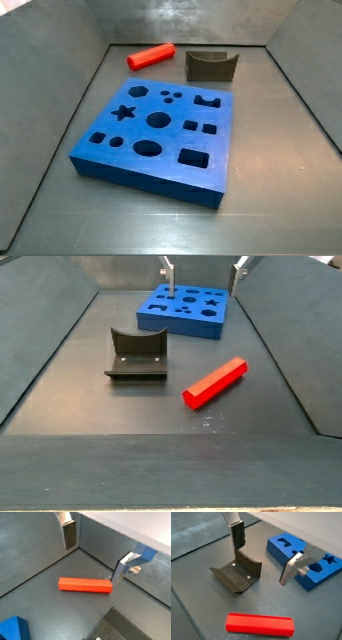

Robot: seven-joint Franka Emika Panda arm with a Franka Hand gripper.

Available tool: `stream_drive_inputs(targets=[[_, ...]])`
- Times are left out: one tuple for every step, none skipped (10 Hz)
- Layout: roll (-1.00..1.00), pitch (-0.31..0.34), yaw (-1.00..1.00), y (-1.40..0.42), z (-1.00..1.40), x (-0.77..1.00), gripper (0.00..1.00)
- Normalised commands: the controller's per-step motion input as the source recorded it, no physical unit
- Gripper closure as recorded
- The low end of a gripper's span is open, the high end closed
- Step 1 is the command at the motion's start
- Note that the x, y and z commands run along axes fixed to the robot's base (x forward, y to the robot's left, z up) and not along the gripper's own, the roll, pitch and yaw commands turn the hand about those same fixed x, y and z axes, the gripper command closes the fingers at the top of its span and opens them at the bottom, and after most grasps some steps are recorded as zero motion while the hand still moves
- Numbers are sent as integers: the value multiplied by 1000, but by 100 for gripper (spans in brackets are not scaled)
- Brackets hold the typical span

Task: Pick up the hexagon object. Move up. Place the hexagon object on the fixture. Regrasp the hexagon object. Move to above the board. Insert the hexagon object.
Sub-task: Pick up the hexagon object.

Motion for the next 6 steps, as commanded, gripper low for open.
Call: stream_drive_inputs(targets=[[-123, 0, 0, 80, -74, 0, 0], [17, 0, 0, -120, -26, 57, 0], [0, -109, -963, 60, -240, 6, 0], [0, -80, -1000, 9, -300, 26, 0], [0, -80, -1000, 6, -303, 26, 0], [0, -80, -1000, 6, -303, 26, 0]])
